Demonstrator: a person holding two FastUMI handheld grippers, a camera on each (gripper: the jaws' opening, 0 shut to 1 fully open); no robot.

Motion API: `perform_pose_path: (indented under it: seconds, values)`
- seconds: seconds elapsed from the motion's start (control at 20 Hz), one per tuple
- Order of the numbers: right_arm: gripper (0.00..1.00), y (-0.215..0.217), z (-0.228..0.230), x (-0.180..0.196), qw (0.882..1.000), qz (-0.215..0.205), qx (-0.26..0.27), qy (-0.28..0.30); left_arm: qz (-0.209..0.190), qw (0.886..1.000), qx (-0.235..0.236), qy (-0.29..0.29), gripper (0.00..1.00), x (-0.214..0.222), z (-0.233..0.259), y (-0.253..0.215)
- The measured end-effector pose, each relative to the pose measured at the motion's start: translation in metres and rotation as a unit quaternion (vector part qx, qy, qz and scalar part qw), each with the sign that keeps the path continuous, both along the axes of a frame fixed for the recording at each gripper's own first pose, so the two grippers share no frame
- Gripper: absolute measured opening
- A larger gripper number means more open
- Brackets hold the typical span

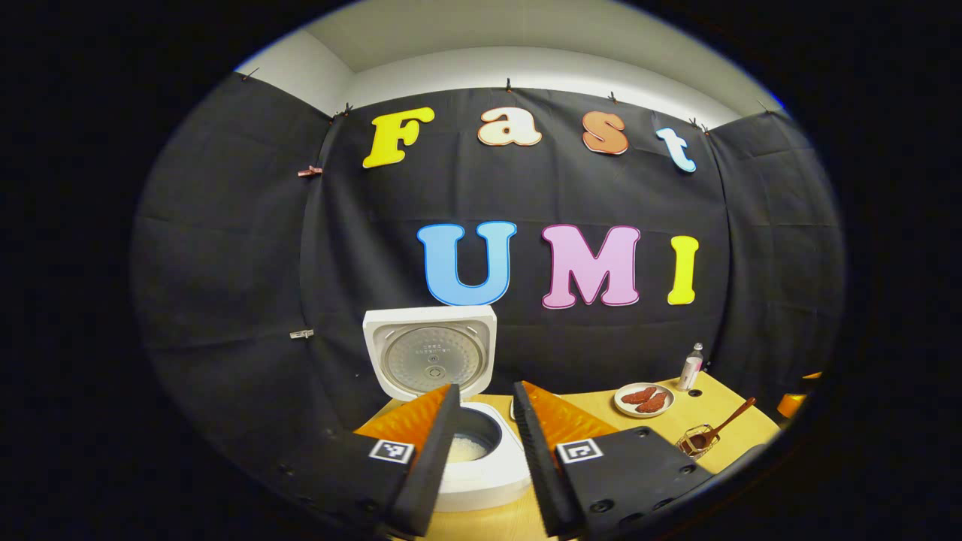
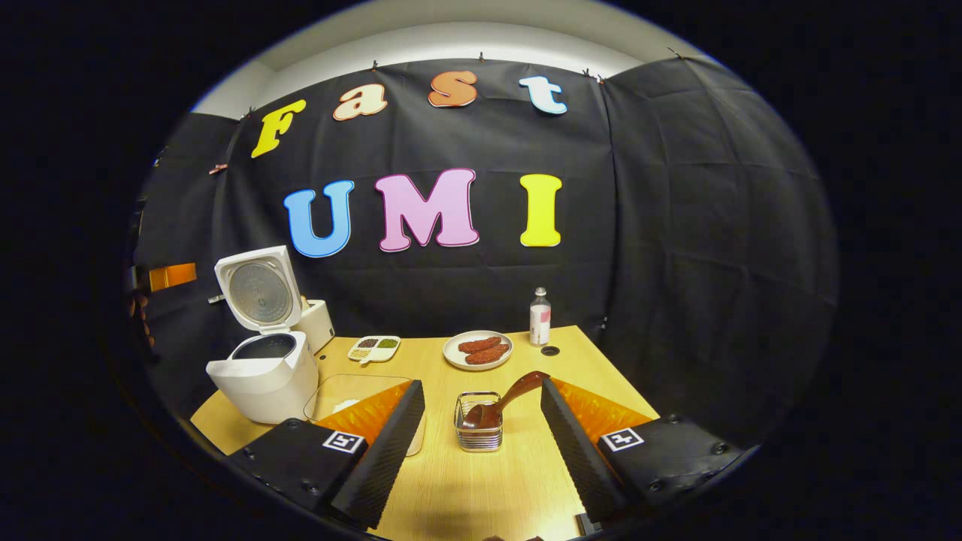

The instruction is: Close the left gripper, press the button to open the rice cooker; take a wooden spoon from the chopstick holder with the right hand, scoop a spoonful of rice and pour it into the rice cooker, then put the wooden spoon back into the chopstick holder.

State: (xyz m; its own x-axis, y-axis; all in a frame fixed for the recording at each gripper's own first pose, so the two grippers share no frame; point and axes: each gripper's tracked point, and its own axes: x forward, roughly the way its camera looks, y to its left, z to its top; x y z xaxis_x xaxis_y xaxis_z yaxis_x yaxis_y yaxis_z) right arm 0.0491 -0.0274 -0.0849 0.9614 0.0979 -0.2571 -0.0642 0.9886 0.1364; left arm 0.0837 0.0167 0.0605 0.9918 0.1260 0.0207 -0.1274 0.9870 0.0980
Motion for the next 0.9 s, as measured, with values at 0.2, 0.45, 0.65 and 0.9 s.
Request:
perform_pose_path:
  seconds: [0.2,0.45,0.65,0.9]
  values:
    - [0.98,-0.018,-0.047,0.023,0.998,0.003,0.027,0.050,0.007,1.000,-0.017,0.025,0.78,-0.021,-0.024,-0.033]
    - [0.98,-0.035,-0.107,0.055,0.991,-0.008,0.070,0.110,0.053,0.996,-0.027,0.065,0.98,-0.045,-0.054,-0.056]
    - [0.99,-0.029,-0.141,0.085,0.986,0.002,0.106,0.127,0.102,0.989,-0.037,0.098,0.99,-0.063,-0.076,-0.062]
    - [0.98,-0.022,-0.165,0.135,0.983,-0.004,0.134,0.127,0.151,0.977,-0.053,0.141,0.99,-0.090,-0.110,-0.067]
